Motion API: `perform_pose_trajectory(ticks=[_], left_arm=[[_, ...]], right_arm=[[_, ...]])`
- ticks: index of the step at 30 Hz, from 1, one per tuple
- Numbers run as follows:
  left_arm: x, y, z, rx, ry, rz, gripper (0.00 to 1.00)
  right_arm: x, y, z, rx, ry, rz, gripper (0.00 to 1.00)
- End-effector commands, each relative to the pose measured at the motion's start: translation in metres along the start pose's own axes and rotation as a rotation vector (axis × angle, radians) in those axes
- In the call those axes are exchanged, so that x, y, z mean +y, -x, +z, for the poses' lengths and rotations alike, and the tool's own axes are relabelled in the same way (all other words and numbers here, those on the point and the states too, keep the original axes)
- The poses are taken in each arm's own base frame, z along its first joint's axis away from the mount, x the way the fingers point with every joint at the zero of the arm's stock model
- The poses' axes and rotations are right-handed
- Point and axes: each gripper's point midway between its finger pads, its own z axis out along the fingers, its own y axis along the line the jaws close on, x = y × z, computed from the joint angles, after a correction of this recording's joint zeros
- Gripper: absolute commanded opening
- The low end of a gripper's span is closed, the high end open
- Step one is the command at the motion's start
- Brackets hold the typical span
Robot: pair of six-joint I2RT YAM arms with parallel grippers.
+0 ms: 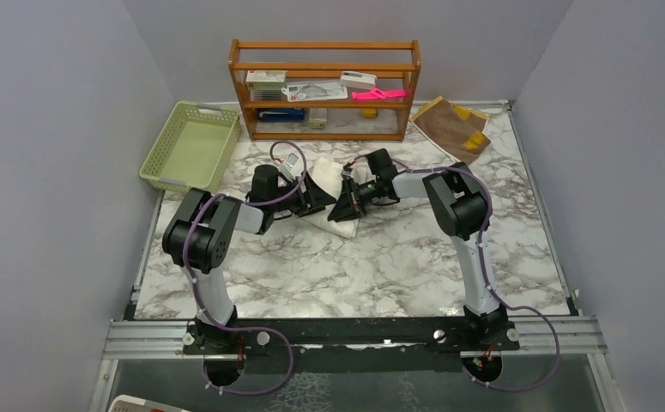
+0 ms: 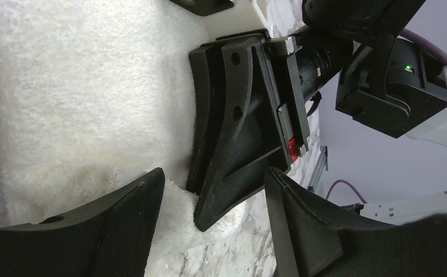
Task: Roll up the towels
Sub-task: Roll the towel at the center of the board.
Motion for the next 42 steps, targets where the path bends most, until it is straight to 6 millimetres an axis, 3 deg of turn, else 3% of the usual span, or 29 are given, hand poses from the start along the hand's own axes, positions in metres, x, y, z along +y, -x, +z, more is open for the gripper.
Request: perform_pose_trajectory(ticks=[1, 5, 7, 19, 22, 25, 28, 31, 35, 42], left_arm=[[0.017, 0.009, 0.011, -0.044, 0.038, 0.023, 0.67], [0.029, 0.005, 0.010, -0.046, 0.068, 0.019, 0.66], [0.033, 0.002, 0.009, -0.045, 0.077, 0.017, 0.66], [0.047, -0.014, 0.007, -0.041, 0.085, -0.020, 0.66], [0.050, -0.017, 0.007, -0.041, 0.082, -0.032, 0.66], [0.053, -0.022, 0.007, -0.038, 0.083, -0.044, 0.66], [0.055, -0.025, 0.008, -0.034, 0.082, -0.051, 0.66], [0.055, -0.025, 0.009, -0.034, 0.076, -0.057, 0.65], [0.052, -0.024, 0.009, -0.036, 0.067, -0.055, 0.65], [0.048, -0.019, 0.010, -0.043, 0.056, -0.052, 0.65]], right_arm=[[-0.058, -0.010, -0.002, -0.039, -0.213, 0.226, 0.22], [-0.053, 0.005, -0.019, -0.128, -0.362, 0.107, 0.58], [-0.052, 0.011, -0.032, -0.184, -0.440, 0.047, 0.63], [-0.019, 0.015, -0.089, -0.366, -0.604, -0.375, 0.59], [0.016, 0.021, -0.110, -0.522, -0.594, -0.569, 0.59], [0.066, 0.010, -0.121, -0.681, -0.543, -0.934, 0.63], [0.093, -0.016, -0.101, -0.654, -0.503, -1.343, 0.62], [0.089, -0.036, -0.079, -0.543, -0.471, -1.606, 0.61], [0.074, -0.035, -0.065, -0.425, -0.466, -1.710, 0.58], [0.060, -0.012, -0.052, -0.316, -0.541, -1.805, 0.52]])
